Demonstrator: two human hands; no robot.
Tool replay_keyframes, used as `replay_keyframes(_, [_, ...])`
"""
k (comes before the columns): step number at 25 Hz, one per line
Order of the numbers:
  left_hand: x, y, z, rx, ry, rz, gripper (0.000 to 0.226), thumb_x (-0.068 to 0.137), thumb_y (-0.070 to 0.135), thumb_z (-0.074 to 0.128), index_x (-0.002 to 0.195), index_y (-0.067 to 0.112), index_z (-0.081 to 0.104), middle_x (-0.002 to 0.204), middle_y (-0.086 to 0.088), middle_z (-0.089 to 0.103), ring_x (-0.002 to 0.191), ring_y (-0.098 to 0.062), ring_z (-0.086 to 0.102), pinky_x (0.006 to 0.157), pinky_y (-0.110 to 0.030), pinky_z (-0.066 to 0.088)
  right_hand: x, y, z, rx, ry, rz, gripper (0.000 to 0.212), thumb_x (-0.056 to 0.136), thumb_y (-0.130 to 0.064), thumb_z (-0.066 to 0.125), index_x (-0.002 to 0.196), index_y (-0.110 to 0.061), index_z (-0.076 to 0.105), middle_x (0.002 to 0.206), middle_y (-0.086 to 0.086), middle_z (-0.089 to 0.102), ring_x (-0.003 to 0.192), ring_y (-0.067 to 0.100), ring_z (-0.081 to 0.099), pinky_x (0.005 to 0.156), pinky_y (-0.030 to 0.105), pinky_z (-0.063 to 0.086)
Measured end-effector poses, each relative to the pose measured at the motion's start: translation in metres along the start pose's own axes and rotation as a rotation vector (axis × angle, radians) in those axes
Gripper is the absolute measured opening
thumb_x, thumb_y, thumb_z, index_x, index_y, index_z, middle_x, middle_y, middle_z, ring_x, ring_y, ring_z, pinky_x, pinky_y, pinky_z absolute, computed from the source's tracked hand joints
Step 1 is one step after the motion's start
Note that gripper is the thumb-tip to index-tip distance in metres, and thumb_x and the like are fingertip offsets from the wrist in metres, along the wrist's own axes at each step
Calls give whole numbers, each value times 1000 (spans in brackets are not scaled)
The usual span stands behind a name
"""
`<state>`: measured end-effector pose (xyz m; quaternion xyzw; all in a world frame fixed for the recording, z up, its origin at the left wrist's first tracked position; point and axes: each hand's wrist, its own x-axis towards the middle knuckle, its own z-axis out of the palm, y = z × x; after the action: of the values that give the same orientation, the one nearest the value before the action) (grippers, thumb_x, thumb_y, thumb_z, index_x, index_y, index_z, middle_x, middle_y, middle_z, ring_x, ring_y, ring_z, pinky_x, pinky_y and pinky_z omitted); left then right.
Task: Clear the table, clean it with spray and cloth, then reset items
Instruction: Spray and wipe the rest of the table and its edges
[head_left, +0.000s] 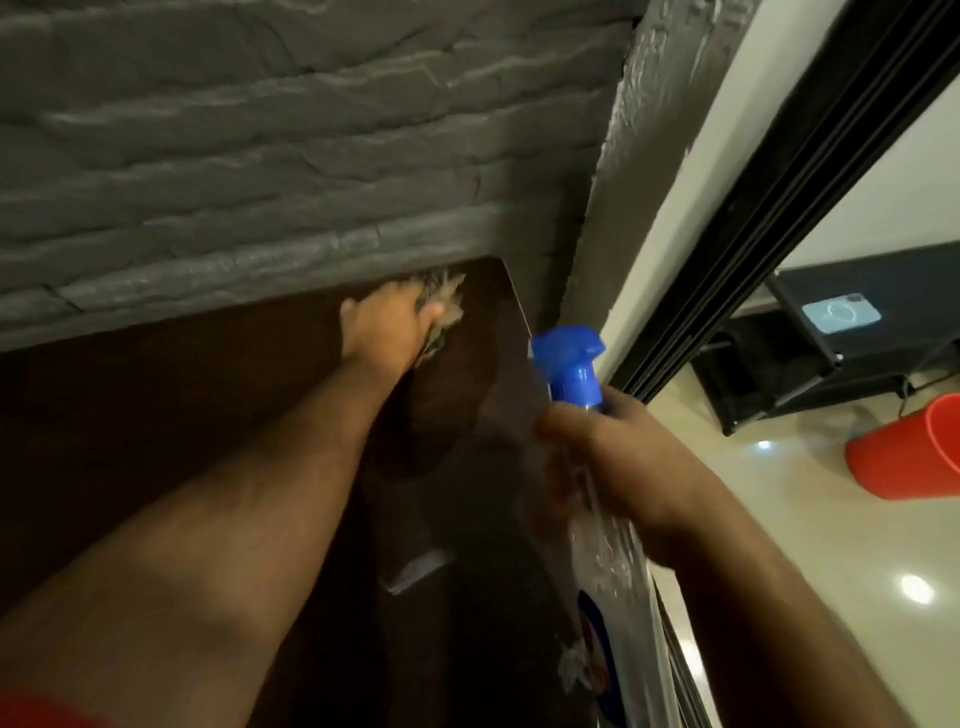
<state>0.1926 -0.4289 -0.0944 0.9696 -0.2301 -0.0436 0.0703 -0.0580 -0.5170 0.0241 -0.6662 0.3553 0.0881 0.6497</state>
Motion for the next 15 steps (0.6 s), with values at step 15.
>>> replay_keyframes(15, [-56, 84, 31, -74, -74, 387, 41, 96, 46, 40, 130, 28, 52, 130, 2, 55, 116, -17, 53, 96, -41, 30, 6, 12, -31, 138, -10, 68, 21, 81, -18, 65, 100, -15, 57, 68, 12, 58, 55, 24, 55, 45, 27, 47])
